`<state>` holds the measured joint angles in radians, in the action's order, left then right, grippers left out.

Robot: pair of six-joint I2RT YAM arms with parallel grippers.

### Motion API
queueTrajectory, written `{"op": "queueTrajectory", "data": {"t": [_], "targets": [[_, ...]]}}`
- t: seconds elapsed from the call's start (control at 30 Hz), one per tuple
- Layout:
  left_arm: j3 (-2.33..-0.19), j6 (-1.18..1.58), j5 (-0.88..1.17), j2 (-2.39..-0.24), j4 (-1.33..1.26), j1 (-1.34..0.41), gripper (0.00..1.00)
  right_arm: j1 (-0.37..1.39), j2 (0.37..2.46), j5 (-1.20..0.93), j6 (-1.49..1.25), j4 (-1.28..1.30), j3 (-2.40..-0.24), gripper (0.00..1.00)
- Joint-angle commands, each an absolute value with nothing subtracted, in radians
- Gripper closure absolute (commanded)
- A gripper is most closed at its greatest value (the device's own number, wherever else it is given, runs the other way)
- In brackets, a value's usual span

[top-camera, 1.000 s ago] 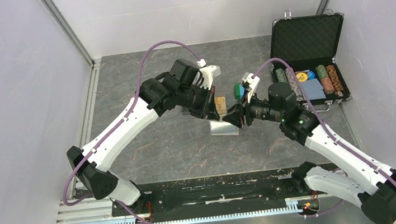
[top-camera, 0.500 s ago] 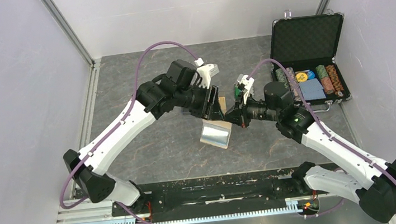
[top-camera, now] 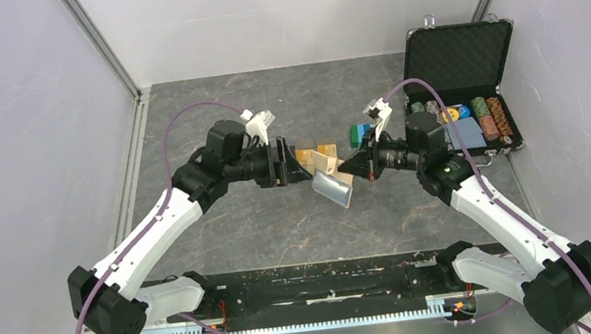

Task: Put the credit cards into the card holder
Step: Open the card holder at the center of the board, then turn over the card slot in the card holder.

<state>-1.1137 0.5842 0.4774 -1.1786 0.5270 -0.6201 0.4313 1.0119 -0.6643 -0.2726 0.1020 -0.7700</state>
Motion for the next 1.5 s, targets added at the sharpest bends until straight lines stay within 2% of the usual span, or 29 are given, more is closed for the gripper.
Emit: {"op": "queueTrajectory", "data": {"t": [0.0, 0.2, 0.4, 0.67, 0.73, 0.93, 1.07, 1.3, 1.47], "targets": [[-1.014, 0.696, 0.614, -1.174, 0.215, -0.617, 0.25, 0.397, 1.015, -0.793, -0.366, 0.030, -0.817, 1.00], [-0.941, 0.689, 0.632, -1.227, 0.068, -0.617, 0.33, 0.383, 1.026, -0.833, -0.405, 0.029, -0.826, 1.00], [-0.888, 0.649, 0.550, -1.237, 0.042, -0.618, 0.35, 0.370, 1.027, -0.852, -0.433, 0.017, -0.834, 1.00], [-0.838, 0.643, 0.572, -1.277, 0.011, -0.627, 0.38, 0.362, 1.023, -0.847, -0.464, -0.005, -0.835, 1.00], [-0.831, 0.650, 0.584, -1.280, 0.003, -0.636, 0.46, 0.360, 1.026, -0.845, -0.462, -0.017, -0.834, 1.00], [-0.827, 0.686, 0.630, -1.258, -0.061, -0.647, 0.59, 0.354, 1.036, -0.850, -0.462, -0.017, -0.817, 1.00], [-0.831, 0.720, 0.641, -1.208, -0.080, -0.647, 0.57, 0.353, 1.035, -0.857, -0.457, -0.015, -0.799, 1.00], [-0.834, 0.809, 0.702, -1.189, -0.189, -0.648, 0.41, 0.353, 1.033, -0.888, -0.484, -0.037, -0.762, 1.00], [-0.836, 0.866, 0.720, -1.225, -0.287, -0.647, 0.40, 0.353, 1.034, -0.912, -0.540, -0.059, -0.744, 1.00]]}}
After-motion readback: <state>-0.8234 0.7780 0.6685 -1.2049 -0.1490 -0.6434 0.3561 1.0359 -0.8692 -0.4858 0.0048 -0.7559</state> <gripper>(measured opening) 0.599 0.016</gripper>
